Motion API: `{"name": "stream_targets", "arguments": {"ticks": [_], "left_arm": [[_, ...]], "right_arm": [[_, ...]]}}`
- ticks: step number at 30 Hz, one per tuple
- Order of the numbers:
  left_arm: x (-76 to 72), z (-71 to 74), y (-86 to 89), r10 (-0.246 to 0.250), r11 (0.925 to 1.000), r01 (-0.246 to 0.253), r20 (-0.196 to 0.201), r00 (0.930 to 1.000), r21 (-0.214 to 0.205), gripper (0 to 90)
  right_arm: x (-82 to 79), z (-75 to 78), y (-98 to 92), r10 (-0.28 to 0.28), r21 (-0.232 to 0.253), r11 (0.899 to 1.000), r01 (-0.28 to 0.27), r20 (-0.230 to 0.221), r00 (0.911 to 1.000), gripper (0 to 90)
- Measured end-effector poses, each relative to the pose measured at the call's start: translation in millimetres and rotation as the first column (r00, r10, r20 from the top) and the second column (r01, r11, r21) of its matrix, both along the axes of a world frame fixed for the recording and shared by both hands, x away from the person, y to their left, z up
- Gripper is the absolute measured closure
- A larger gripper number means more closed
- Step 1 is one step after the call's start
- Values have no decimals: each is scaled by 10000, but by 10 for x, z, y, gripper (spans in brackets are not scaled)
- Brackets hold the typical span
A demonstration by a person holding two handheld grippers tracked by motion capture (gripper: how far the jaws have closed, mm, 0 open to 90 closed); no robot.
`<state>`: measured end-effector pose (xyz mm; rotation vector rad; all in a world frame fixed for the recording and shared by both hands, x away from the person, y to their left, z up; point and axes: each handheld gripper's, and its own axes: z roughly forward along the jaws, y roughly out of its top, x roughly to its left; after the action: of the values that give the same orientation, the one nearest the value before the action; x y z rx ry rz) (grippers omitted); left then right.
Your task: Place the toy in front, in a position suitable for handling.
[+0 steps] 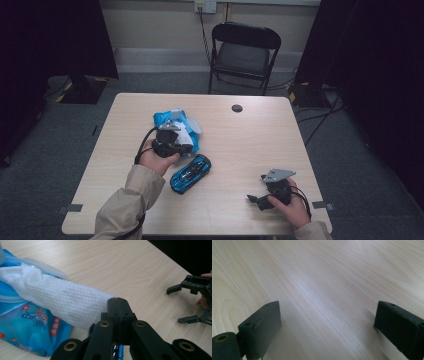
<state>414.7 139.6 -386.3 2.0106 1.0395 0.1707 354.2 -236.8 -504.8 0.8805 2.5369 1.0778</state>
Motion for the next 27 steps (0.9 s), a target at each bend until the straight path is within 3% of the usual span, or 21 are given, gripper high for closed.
{"name": "stream_targets", "arguments": {"ticks": [6,8,10,13,14,18,19,21,22,23,25,26,27], "left_arm": [[90,-163,128,649,9969,-644,-100,9978,458,864],[103,-207,150,915,9939,-927,224,9956,595,780],[137,-245,184,1244,9912,-1258,350,9916,413,691],[215,-290,222,2052,9763,-2105,939,9742,506,478],[242,-308,230,2161,9743,-2210,952,9717,433,422],[332,-392,172,2253,9696,-2334,1044,9687,733,331],[352,-415,149,2371,9677,-2442,1024,9661,632,313],[395,-454,122,2448,9653,-2507,822,9661,724,332],[416,-480,108,2339,9691,-2378,625,9703,654,364],[429,-506,92,2332,9689,-2370,584,9707,704,455],[439,-525,72,2385,9642,-2459,814,9677,993,502],[436,-519,78,2388,9608,-2486,895,9669,1224,617],[440,-510,92,2447,9608,-2526,779,9665,1148,696]], "right_arm": [[0,0,0,1,2,10000,-1,0,10000,60],[0,0,0,0,2,10000,0,-3,10000,60],[0,0,0,2,1,10000,-2,0,10000,60],[0,0,0,0,0,10000,0,-1,10000,60],[0,0,0,1,0,10000,-1,-1,10000,60],[0,0,0,0,0,10000,0,-2,10000,59],[1,0,0,2,-2,10000,-2,-2,10000,59],[1,0,1,3,-2,10000,-3,-4,10000,59],[1,0,1,4,-4,10000,-4,-1,10000,59],[1,0,1,6,-2,10000,-6,0,10000,59],[1,0,1,5,-3,10000,-5,-2,10000,58],[1,0,0,6,-3,10000,-6,-1,10000,59],[1,0,0,5,-4,10000,-5,-1,10000,58]]}}
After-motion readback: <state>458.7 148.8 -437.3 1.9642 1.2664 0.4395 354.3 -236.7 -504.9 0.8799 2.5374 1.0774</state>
